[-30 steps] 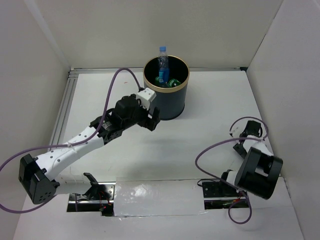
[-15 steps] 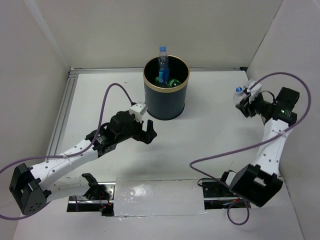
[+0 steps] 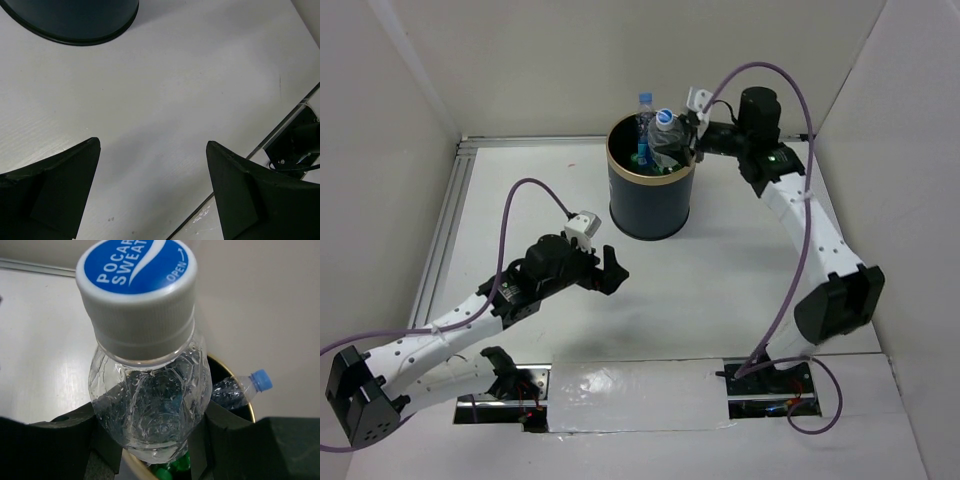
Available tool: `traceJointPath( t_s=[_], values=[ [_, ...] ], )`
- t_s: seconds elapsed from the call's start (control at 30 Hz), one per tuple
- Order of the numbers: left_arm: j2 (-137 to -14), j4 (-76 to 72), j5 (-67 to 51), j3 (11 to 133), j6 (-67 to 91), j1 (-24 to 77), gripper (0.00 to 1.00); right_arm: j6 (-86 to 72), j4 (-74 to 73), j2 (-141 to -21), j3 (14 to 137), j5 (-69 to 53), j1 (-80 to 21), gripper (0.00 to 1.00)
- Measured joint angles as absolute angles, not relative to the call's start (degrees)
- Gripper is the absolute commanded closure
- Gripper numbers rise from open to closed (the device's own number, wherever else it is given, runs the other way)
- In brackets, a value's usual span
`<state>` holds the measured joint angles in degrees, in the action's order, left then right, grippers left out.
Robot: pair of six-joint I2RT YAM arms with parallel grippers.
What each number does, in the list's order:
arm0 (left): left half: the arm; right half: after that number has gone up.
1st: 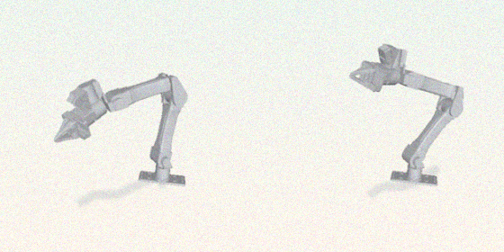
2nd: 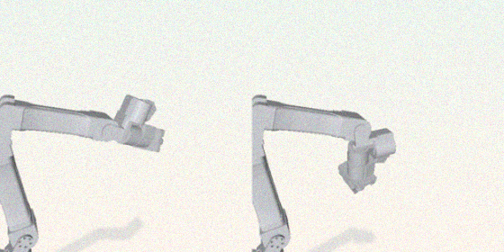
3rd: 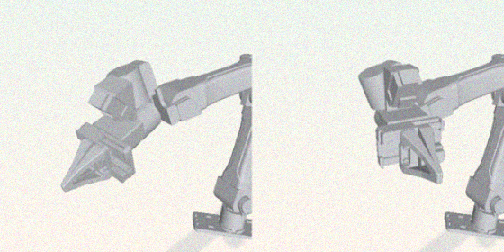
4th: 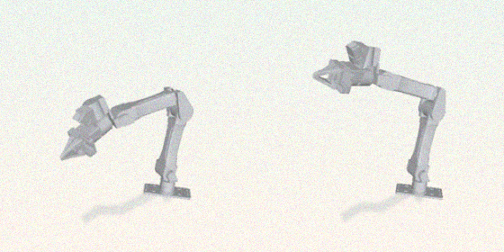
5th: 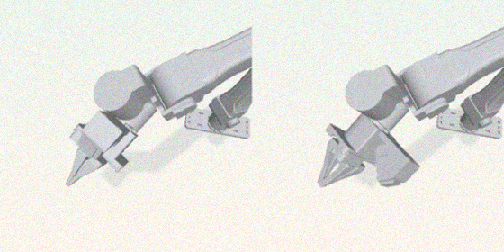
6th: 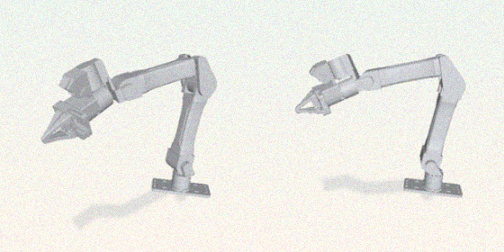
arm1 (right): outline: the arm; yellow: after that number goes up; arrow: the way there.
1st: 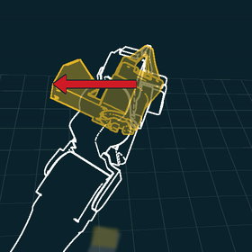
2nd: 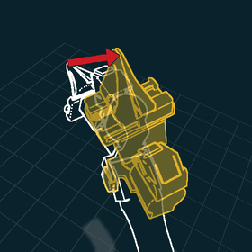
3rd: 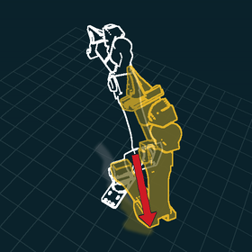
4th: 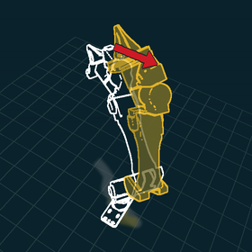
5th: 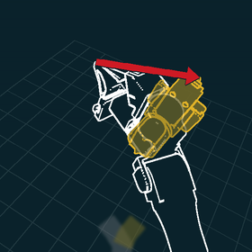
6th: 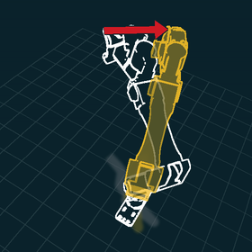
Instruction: Put the plastic bottles in the bin
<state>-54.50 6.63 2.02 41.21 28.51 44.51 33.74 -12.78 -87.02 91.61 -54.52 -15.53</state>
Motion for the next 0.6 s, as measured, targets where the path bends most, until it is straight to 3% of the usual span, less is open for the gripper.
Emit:
traceJointPath(
  t_s=[0.07,0.1,0.2,0.23,0.27,0.43,0.6],
  values=[
    [-54.0,6.5,2.0,40.3,29.0,44.8,0.0,32.8,-12.1,-90.8,95.0,-52.2,-17.0,0.73],
    [-53.8,6.5,2.0,39.9,29.0,44.9,0.0,32.6,-12.0,-92.2,95.9,-51.2,-17.3,0.64],
    [-53.6,6.4,2.1,39.3,29.6,45.3,0.0,31.0,-11.5,-95.9,97.9,-48.1,-18.2,0.34],
    [-53.6,6.4,2.1,39.3,30.1,45.4,0.0,30.4,-11.5,-97.0,98.0,-46.9,-18.3,0.1],
    [-53.6,6.4,2.1,39.2,30.3,45.5,0.0,29.5,-11.7,-97.8,98.0,-45.6,-18.4,0.0],
    [-54.0,6.6,2.5,39.2,31.6,45.5,0.0,24.1,-14.7,-102.5,101.3,-39.7,-16.9,0.0],
    [-55.6,6.4,2.7,39.3,31.9,45.5,0.0,16.1,-22.0,-104.1,112.0,-34.5,-10.8,0.0]
  ],
)
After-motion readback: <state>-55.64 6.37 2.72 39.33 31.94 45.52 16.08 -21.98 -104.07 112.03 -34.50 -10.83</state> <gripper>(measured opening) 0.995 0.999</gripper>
